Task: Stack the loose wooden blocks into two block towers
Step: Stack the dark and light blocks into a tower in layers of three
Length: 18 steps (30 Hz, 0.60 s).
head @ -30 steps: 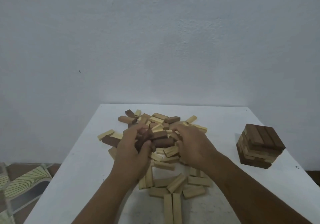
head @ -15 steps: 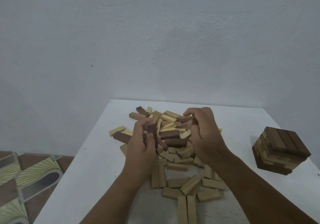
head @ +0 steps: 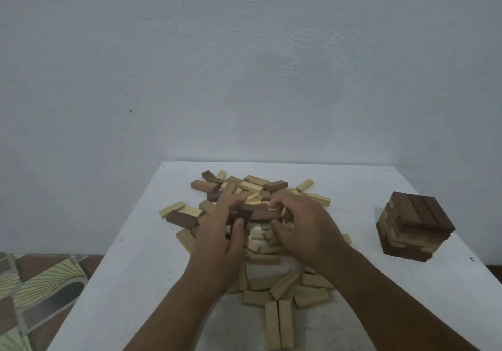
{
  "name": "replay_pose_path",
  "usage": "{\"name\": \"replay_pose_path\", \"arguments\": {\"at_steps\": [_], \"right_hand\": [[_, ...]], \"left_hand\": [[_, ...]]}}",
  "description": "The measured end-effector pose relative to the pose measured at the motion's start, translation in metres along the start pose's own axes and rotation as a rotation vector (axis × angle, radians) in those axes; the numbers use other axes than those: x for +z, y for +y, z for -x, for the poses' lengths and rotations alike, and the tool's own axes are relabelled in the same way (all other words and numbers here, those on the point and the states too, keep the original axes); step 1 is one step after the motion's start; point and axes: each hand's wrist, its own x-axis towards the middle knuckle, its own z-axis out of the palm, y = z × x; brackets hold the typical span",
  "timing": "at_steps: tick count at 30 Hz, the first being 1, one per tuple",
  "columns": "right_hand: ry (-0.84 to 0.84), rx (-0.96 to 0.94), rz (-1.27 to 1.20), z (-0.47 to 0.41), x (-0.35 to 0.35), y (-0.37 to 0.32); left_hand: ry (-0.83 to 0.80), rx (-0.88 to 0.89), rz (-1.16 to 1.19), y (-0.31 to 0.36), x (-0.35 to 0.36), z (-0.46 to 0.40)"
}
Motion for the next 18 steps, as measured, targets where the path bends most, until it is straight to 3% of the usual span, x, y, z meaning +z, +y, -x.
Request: {"name": "replay_pose_path", "arguments": {"at_steps": [6, 13, 15, 18], "right_hand": [[0.144, -0.038, 0.015, 0.041, -0.048, 0.012], [0.148, 0.217, 0.109, 0.128, -0.093, 0.047], [0.092, 0.321, 0.112, 0.145, -0.096, 0.056], [-0.12, 0.469, 0.101, 0.159, -0.099, 0.061]], "left_hand": [[0.021, 0.171, -0.119, 0.019, 0.015, 0.003], [-0.279, 0.085, -0.077, 0.058, 0.061, 0.011], [-0.379, 0.011, -0.071, 0.07, 0.08, 0.014], [-0.47, -0.057, -0.148, 0.08, 0.114, 0.02]]}}
